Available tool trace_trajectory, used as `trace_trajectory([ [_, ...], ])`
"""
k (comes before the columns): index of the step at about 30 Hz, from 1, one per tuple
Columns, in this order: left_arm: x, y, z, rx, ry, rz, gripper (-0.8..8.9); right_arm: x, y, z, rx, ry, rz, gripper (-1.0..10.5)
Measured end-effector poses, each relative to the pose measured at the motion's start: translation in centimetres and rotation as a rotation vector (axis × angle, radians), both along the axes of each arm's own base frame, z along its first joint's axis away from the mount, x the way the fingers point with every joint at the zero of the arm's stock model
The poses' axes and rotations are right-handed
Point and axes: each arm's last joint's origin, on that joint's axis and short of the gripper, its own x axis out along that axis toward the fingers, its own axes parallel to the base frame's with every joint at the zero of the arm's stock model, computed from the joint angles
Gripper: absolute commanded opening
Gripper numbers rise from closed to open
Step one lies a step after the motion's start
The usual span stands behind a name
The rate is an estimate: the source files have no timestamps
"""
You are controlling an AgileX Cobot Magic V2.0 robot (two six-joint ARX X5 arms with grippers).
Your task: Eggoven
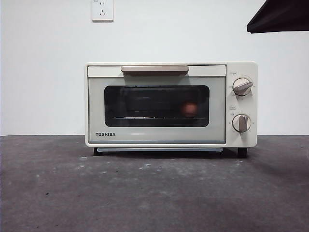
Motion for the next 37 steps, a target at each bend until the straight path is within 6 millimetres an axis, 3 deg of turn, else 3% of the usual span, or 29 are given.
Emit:
trace_trajectory([
  [6, 0.1, 0.0, -2.8, -0.015, 0.064, 0.002, 0.08, 0.0, 0.0, 0.0, 0.0, 0.0, 0.0, 0.0],
  [13, 0.1, 0.0, -3.7, -0.025, 0.157, 0.003, 0.08, 0.0, 0.0, 0.0, 0.0, 0.0, 0.0, 0.0],
  [37, 0.1, 0.0, -3.8, -0.086, 0.183, 0.009, 0.08, 0.0, 0.0, 0.0, 0.0, 0.0, 0.0, 0.0],
])
